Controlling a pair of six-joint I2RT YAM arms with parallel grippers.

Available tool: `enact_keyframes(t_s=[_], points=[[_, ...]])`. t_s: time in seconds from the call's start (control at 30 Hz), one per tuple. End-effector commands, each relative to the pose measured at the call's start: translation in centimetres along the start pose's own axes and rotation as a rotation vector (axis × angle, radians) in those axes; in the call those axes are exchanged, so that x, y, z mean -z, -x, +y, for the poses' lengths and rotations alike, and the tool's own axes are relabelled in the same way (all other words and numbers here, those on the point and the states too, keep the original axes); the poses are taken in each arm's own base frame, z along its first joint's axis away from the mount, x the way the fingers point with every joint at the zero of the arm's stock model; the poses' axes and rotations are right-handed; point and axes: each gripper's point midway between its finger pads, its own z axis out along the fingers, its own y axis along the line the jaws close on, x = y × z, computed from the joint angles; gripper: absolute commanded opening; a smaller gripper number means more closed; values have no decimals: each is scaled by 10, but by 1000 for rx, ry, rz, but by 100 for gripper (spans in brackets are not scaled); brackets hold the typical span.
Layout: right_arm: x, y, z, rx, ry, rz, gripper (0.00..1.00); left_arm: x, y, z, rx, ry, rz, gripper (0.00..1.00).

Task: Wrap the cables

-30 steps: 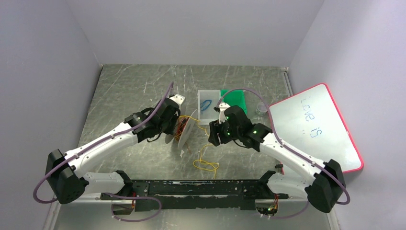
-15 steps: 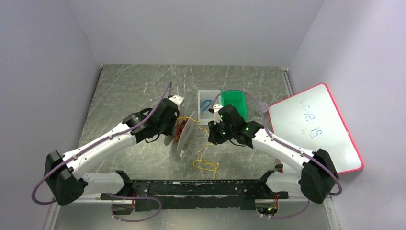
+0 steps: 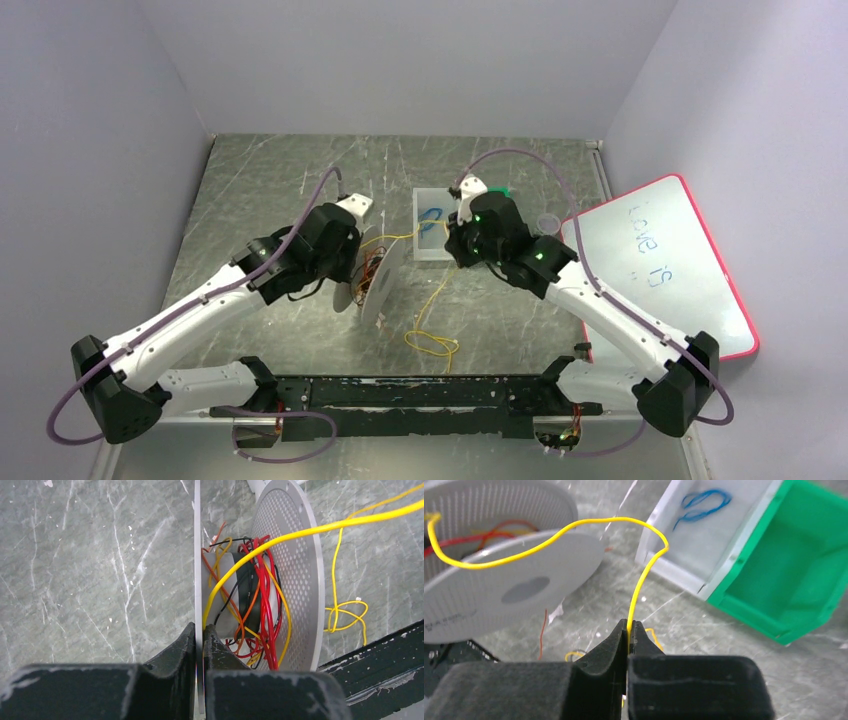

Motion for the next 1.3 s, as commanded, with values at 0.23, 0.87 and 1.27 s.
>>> enact_keyframes(t_s=[0.23,0.87,1.27], points=[[9,61,-41,43,-243,-151,0,28,28,-9,66,-76,-101,7],[-50,24,-54,-71,-147,-78,0,116,96,-31,90,-286,-312,7],[-64,-37,-12,-194,102,-25,0,131,123,-19,270,-234,-409,7]])
